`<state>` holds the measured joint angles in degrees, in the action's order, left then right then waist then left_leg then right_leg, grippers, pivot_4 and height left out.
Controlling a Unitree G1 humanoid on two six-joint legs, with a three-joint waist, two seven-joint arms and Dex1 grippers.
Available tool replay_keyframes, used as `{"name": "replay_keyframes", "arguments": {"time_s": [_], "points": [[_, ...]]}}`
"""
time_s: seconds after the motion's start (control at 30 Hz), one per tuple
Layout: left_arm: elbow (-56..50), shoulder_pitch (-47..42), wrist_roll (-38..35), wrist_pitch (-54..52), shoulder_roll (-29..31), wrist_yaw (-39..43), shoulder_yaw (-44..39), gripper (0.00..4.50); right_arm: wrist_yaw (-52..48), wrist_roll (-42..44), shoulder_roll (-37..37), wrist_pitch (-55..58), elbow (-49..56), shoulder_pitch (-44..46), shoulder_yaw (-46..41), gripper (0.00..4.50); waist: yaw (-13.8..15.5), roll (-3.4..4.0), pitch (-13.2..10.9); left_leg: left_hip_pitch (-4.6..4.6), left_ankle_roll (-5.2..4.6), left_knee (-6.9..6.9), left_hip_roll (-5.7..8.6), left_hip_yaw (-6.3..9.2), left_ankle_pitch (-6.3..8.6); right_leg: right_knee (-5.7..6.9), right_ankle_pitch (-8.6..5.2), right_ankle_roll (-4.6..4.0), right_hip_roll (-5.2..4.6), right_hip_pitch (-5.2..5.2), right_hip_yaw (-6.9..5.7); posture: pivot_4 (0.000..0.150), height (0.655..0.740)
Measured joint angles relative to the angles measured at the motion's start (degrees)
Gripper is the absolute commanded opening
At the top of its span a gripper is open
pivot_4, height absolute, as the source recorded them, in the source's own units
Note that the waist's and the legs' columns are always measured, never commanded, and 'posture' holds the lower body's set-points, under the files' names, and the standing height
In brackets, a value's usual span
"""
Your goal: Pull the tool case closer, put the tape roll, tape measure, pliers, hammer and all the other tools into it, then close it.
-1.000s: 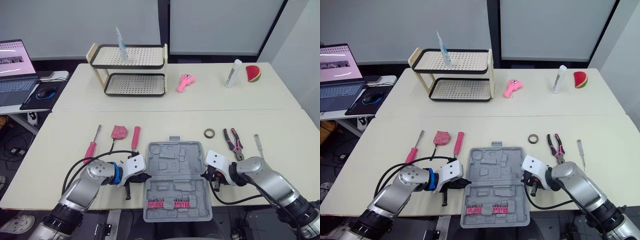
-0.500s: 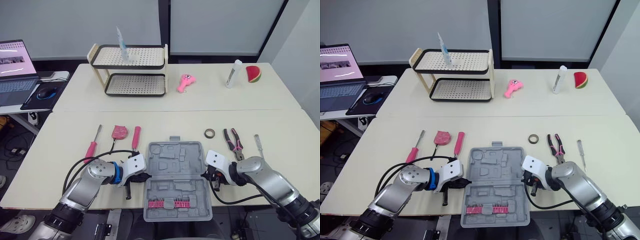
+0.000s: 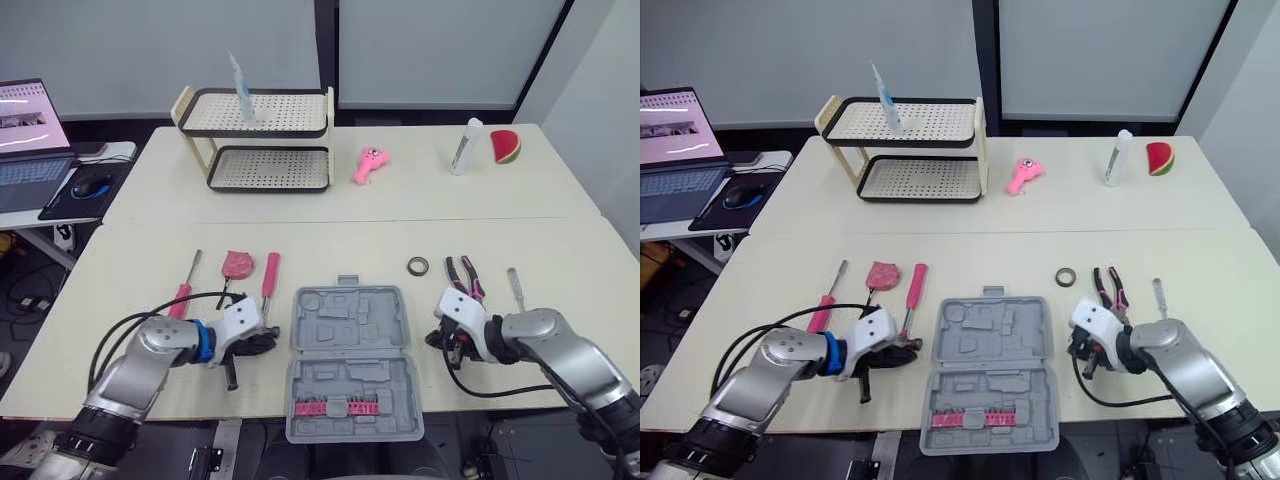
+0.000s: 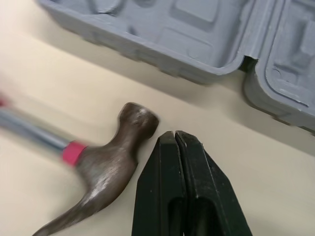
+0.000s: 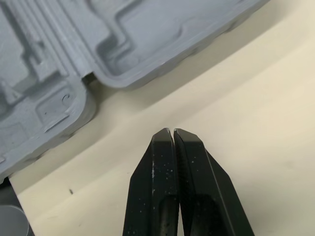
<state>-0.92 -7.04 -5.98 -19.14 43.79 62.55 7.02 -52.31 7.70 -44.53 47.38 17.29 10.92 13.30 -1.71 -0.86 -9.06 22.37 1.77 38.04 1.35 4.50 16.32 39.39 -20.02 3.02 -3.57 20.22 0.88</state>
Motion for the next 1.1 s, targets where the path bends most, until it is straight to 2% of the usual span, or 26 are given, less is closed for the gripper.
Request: {"name": "replay_keyframes", "arguments": {"time_s": [0.1,0.2,0.4,0.6,0.7,0.8,1.1], "points": [[0.1,1.7,-3.8,0.5,1.2,0.0,-6.2,0.0,0.2,1.2,-0.8,-2.8,2.8,-3.3,-5.1,0.02,0.1,0.01,0.0,0.13,0.0,0.01,0.01,0.03,0.0,-0.07,0.0,0.0,-0.04,0.05,-0.01,0.15,0.7356],[2.4,2.6,-7.6,2.1,2.6,-1.7,-16.0,0.0,0.1,3.3,-2.0,-8.0,5.6,-8.5,-13.7,0.02,0.2,0.0,0.0,0.16,0.0,0.02,0.0,0.12,0.0,-0.17,0.0,0.0,-0.11,-0.02,-0.04,0.15,0.7356],[12.4,4.9,-10.9,5.5,4.7,-6.3,-31.4,0.0,-0.1,5.4,-3.0,-17.0,7.1,-17.4,-30.5,0.02,0.2,0.01,0.0,0.11,0.0,-0.02,0.02,0.06,0.0,-0.2,0.0,0.0,-0.08,-0.05,-0.08,0.15,0.7356],[21.5,11.0,-11.3,12.1,4.7,-10.3,-40.3,0.0,-1.8,4.7,-4.0,-26.9,1.0,-27.0,-41.8,0.02,0.1,-0.01,0.0,0.0,-0.01,-0.07,0.02,0.04,0.0,-0.27,0.0,0.0,-0.3,-0.16,0.0,0.15,0.7356],[24.4,13.7,-11.7,14.7,3.6,-12.2,-43.0,0.0,-1.7,4.9,-3.7,-29.8,-4.2,-28.5,-45.2,0.02,0.1,-0.01,0.0,-0.06,-0.01,-0.08,0.02,0.0,0.01,-0.27,0.0,0.0,-0.34,-0.21,0.01,0.15,0.7356],[25.1,16.1,-12.6,15.9,1.4,-12.8,-44.0,0.58,-0.5,5.0,-2.2,-32.1,-8.0,-28.4,-46.6,0.66,0.1,-0.02,0.0,-0.12,-0.01,-0.11,0.01,0.02,0.01,-0.28,0.0,0.0,-0.37,-0.26,0.05,0.15,0.7356],[23.7,21.1,-15.3,15.9,-1.3,-14.6,-45.5,3.47,0.4,6.5,-0.9,-33.5,-11.0,-28.4,-46.7,2.21,0.1,-0.01,0.0,-0.24,-0.02,-0.12,0.02,0.01,0.01,-0.31,0.0,0.0,-0.41,-0.4,0.07,0.15,0.7356]]}}
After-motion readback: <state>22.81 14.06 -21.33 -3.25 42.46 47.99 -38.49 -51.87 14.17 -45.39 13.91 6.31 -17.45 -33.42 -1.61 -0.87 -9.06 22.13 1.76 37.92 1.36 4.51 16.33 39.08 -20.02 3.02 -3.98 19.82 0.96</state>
